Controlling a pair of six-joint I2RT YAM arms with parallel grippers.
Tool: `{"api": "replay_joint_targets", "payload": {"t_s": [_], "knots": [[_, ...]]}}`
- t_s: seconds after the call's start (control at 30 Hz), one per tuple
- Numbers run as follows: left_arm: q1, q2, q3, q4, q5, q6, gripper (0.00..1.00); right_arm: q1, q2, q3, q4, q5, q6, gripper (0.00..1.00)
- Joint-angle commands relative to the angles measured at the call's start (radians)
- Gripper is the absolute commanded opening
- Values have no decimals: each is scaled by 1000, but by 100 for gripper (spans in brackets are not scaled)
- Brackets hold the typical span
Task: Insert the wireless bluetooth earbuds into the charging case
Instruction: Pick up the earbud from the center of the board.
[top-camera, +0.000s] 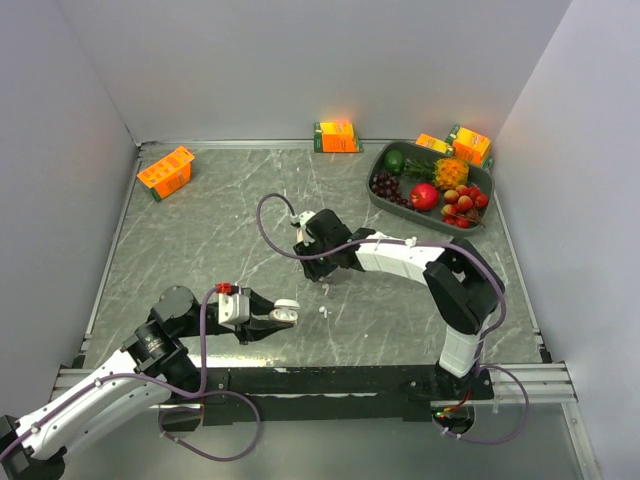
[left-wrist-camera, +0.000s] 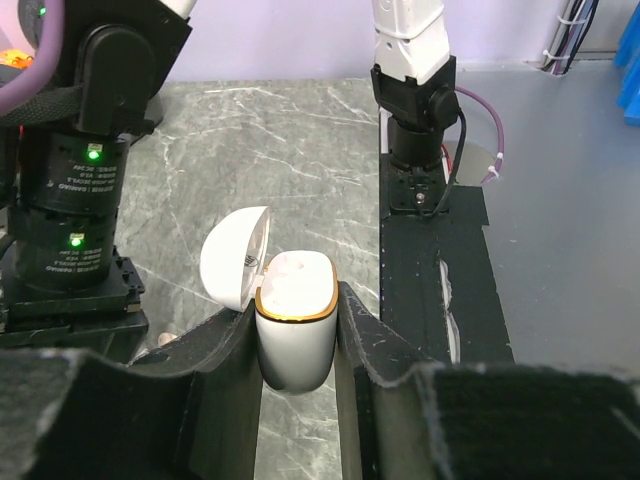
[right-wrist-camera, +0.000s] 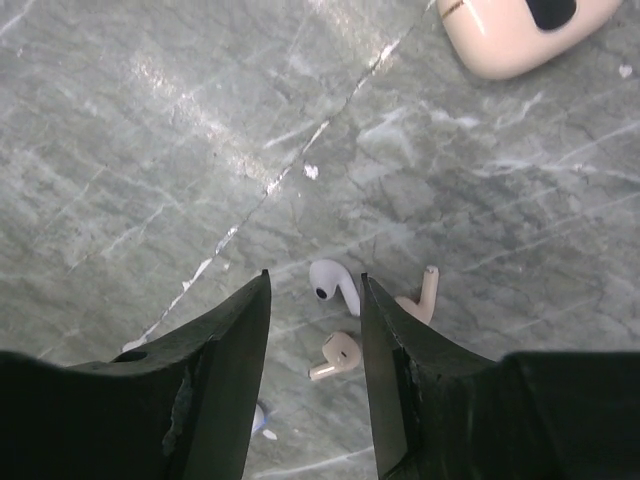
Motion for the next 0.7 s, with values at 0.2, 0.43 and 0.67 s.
{"api": "replay_joint_targets", "payload": {"t_s": [0.2,0.43,0.67], "knots": [[-7,-6,0,27,17,-11,1,19,56,32,19,15,-18,45],[-5,-5,0,25,12,-10,1,22,85,43,8,29,-12,40],[-7,-9,0,24,7,-7,1,22,92,23,5,50,-1,36]]}}
